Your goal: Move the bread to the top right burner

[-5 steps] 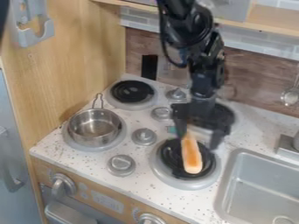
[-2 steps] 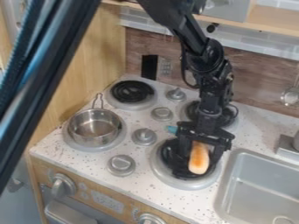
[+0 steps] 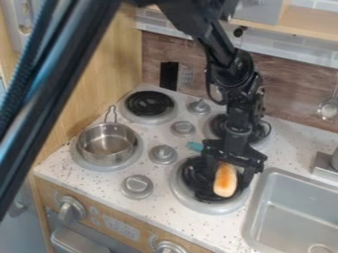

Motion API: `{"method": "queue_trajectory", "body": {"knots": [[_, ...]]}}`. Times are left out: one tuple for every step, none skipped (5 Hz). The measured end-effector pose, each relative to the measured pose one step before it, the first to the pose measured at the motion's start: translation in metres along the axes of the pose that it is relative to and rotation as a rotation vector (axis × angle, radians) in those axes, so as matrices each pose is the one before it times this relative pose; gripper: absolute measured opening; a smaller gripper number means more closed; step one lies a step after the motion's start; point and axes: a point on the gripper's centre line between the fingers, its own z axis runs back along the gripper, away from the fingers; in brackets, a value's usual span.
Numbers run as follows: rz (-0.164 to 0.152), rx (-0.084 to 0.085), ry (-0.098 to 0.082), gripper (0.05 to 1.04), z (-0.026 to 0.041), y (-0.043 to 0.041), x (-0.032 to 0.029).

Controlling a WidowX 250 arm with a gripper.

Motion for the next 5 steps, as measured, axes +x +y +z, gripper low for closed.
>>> {"method": "queue_trajectory", "body": {"knots": [[-0.1151,-0.0834,-0.0651,0.633,0.00427,0.00742,-0.01119],[-0.0227,-0.0354,-0.0637,0.631,0.01360,0.00817,0.00634],[-0.0337,0.0164,-0.0612,0.631,0.00681,0.01075,0.01320],[-0.0210,0.0420,-0.0796,0.631,0.01012,0.00932,0.04149],[0.0324,0.0727,-0.0004,0.631,-0.01788,0.01842,0.01739]]}}
